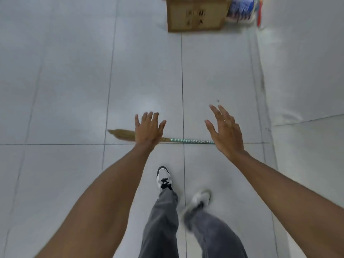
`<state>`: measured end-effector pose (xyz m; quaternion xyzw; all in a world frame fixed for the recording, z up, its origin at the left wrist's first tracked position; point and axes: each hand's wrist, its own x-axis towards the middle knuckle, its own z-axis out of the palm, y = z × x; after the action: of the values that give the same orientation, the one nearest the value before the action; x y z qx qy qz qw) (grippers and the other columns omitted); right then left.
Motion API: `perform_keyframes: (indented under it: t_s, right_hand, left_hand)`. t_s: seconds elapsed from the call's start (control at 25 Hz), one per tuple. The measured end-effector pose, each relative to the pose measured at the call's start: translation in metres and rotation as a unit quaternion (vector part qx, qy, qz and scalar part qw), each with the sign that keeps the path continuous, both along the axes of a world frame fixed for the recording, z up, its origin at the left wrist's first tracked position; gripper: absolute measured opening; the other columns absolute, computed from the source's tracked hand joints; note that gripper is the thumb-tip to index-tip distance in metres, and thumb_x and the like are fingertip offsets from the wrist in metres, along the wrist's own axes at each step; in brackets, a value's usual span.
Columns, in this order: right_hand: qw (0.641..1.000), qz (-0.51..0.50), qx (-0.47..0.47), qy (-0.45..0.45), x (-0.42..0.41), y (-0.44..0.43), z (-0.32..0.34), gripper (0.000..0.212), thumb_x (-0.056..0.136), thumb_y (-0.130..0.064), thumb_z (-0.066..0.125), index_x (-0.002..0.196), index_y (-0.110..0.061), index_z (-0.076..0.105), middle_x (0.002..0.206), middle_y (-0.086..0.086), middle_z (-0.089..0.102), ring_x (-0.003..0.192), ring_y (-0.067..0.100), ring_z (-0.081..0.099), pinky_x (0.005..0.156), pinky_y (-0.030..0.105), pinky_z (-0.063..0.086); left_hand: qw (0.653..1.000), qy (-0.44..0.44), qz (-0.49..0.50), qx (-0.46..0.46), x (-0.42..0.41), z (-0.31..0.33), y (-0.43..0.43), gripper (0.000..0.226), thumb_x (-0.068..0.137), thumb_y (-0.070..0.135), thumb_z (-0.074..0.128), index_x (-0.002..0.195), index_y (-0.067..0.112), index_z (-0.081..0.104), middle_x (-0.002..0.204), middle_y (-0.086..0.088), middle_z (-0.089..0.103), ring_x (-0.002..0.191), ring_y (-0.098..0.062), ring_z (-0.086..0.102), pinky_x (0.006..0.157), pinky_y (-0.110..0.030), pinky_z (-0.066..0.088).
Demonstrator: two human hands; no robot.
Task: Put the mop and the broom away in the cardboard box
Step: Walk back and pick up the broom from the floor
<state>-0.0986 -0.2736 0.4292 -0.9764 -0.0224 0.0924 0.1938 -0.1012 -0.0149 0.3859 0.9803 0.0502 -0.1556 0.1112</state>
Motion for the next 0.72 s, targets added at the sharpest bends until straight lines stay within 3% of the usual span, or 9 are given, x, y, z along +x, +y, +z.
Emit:
perform_keyframes:
  t_s: [0.2,0.36,0.52,0.6,0.72]
  right_hand:
    - [0.996,0.049,-0.008,0.07,0.055,-0.002,-0.311,0.051,0.1,-0.048,0.036,0.147,-0.029,0.035,0.152,0.003,0.041,0.131,0.028,0.047,0.1,0.051,0.045]
    - [0.987,0.074,-0.058,0.127,0.043,-0.025,-0.476,0.049,0.098,-0.037,0.049,0.143,-0.02,0.041,0.14,0.008,0.052,0.119,0.033,0.054,0.092,0.05,0.047]
    - [0.974,0.149,-0.108,0.129,0.031,-0.039,-0.553,0.05,0.086,-0.027,0.07,0.132,-0.017,0.055,0.118,0.01,0.061,0.102,0.033,0.056,0.08,0.046,0.048]
    - [0.978,0.147,-0.108,0.102,0.032,-0.042,-0.563,0.039,0.085,-0.023,0.071,0.123,-0.018,0.062,0.108,0.007,0.062,0.095,0.03,0.053,0.075,0.043,0.045]
    - [0.98,0.135,-0.126,0.079,0.042,-0.046,-0.547,0.029,0.085,-0.016,0.07,0.113,-0.02,0.066,0.102,0.003,0.066,0.091,0.029,0.056,0.075,0.042,0.04]
  left_hand:
    - [0.994,0.091,0.065,-0.02,0.043,-0.305,0.001,0.051,0.098,0.043,0.048,0.142,0.016,0.043,0.142,-0.008,0.051,0.139,-0.024,0.039,0.12,-0.05,0.016]
    - [0.987,0.158,0.028,-0.007,0.017,-0.452,-0.01,0.059,0.089,0.028,0.067,0.14,0.016,0.041,0.144,-0.005,0.046,0.138,-0.024,0.036,0.12,-0.048,0.015]
    - [0.992,0.076,-0.034,0.09,0.002,-0.517,-0.001,0.058,0.076,0.005,0.073,0.128,0.016,0.048,0.129,-0.002,0.051,0.124,-0.026,0.046,0.114,-0.055,0.027]
    - [0.99,0.035,-0.05,0.125,0.006,-0.524,0.002,0.049,0.073,-0.003,0.066,0.117,0.016,0.055,0.118,-0.004,0.054,0.113,-0.029,0.049,0.108,-0.053,0.034]
    - [0.986,0.045,-0.086,0.133,0.027,-0.501,-0.002,0.037,0.078,-0.004,0.059,0.11,0.014,0.061,0.117,-0.007,0.054,0.109,-0.032,0.049,0.107,-0.05,0.035]
